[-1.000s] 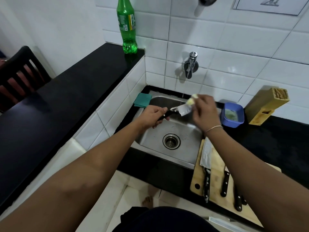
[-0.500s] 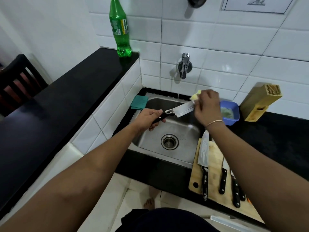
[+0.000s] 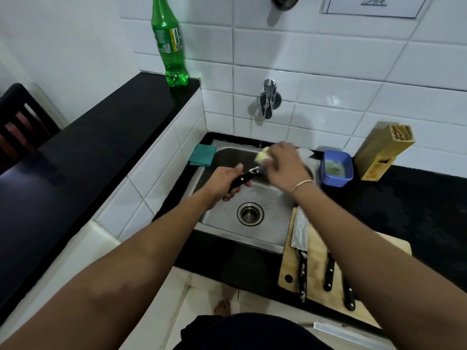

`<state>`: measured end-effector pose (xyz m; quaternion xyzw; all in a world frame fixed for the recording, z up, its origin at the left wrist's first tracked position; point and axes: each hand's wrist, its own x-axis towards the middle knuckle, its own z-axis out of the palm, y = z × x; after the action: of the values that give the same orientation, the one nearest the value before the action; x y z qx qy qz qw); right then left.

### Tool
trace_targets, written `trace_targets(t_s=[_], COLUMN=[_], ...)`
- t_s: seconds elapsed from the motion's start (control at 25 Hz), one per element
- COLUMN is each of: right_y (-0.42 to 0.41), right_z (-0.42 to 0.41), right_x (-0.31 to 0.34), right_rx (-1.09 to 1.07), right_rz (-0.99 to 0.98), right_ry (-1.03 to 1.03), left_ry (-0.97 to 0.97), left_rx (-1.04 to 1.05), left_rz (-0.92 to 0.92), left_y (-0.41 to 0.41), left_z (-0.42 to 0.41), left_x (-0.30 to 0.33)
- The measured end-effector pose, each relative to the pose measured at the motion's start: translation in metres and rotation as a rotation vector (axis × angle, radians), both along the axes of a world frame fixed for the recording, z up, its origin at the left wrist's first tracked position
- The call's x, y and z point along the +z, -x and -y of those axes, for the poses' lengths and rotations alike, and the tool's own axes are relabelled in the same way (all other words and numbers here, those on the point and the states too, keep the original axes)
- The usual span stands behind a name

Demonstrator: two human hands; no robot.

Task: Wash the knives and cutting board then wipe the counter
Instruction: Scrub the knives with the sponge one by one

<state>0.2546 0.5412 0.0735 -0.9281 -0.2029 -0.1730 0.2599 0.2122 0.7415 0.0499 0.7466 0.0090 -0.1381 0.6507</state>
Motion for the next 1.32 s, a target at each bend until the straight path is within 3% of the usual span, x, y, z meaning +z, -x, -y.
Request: trace_targets(t_s=[0.16,0.36,0.56,0.68,0.76,0.84,0.96,1.12,1.32], right_y=[0.045,0.034,0.075,0.07,0.075,0.091,0.105,0.098,0.115], right_z=[-0.029,0.02,0.028,0.044,0.036,0.028,0.041,0.049,0.041], right_x=[-0.019,-0.021,-0.041,-0.03,-0.021,-0.026,-0.034,-0.026,-0.034], right_rx=[0.343,0.005,0.196,-0.013,-0.144,-0.075,0.043,-0.341,-0.179], right_rz=[0.216,0.209,0.191,0.12,0.082,0.091,0.064,-0.122,-0.185], right_ry=[-0.063,-0.154,-0.135,-0.25,-0.378,-0.392,-0.329,-0.611,-0.585], left_ry=[0.179,0.136,0.322,0.269,0.365,0.521,0.593,0.632,0.639], left_rx=[0.128,0.019,0.085,0.044,0.036,0.02,-0.004,-0.011,0.05], left_rz=[-0.181,-0.222,-0.353,-0.391,-0.464,-0.539,-0.578,-0.597,-0.52], left_y=[-0.005,-0.004,-0.01,-0.006,-0.005,-0.005,-0.003,0.009,0.005], left_z=[0.028,0.061,0.087,0.102,0.113,0.116,0.118,0.135,0.134], left_x=[0.01,0.012,0.014,0.013,0.019,0.025,0.024,0.021,0.021])
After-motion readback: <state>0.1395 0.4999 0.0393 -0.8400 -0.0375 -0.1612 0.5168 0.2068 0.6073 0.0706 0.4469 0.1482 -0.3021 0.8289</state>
